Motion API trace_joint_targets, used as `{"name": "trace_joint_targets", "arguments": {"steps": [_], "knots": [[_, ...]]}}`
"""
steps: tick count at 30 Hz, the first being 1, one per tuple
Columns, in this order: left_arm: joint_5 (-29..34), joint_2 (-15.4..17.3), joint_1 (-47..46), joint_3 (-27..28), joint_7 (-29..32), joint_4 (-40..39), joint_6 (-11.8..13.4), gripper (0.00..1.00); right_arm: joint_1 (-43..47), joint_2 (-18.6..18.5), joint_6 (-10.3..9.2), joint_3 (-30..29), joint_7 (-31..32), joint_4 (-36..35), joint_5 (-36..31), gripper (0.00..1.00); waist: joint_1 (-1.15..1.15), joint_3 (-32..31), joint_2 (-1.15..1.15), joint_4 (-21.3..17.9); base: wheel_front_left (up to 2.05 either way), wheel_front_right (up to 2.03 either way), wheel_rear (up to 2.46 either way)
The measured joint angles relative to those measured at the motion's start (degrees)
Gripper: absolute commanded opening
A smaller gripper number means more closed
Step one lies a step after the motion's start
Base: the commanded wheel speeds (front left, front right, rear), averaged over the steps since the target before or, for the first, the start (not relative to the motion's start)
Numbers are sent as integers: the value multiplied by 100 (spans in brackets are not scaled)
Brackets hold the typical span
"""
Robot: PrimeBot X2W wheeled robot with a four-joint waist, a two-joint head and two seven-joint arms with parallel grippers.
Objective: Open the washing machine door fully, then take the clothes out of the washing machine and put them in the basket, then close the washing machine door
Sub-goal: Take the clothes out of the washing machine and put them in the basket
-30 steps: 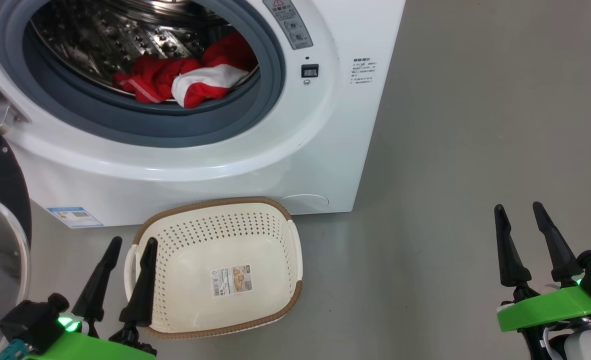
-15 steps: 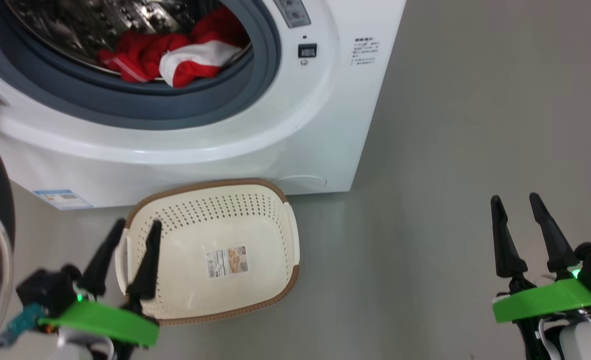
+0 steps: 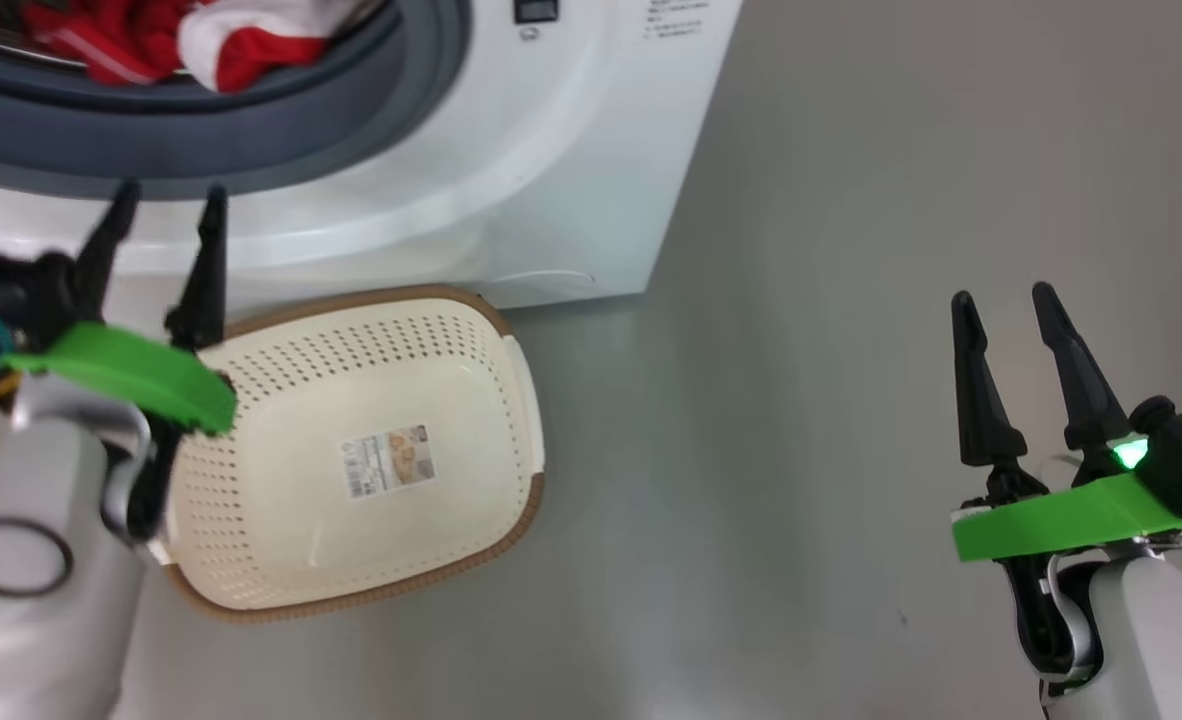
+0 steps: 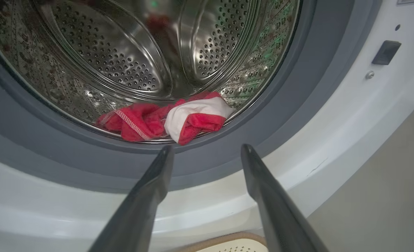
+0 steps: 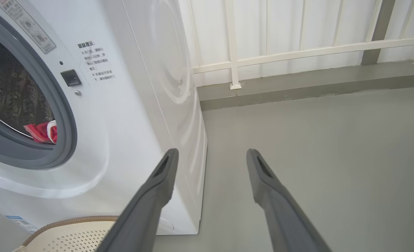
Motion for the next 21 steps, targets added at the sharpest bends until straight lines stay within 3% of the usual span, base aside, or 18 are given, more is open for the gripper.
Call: {"name": "trace_joint_targets", "arguments": {"steps": [8, 21], "knots": [[356, 177, -1479, -24, 0, 979, 0, 100, -285, 4, 0, 144, 0, -65, 244, 100, 0, 497, 0, -345, 0, 0, 0], [664, 634, -3046, -361, 0, 2624, 0, 100, -425, 10, 0, 278, -1, -248, 422, 100, 0, 1047, 0, -928, 0, 0, 0]]}}
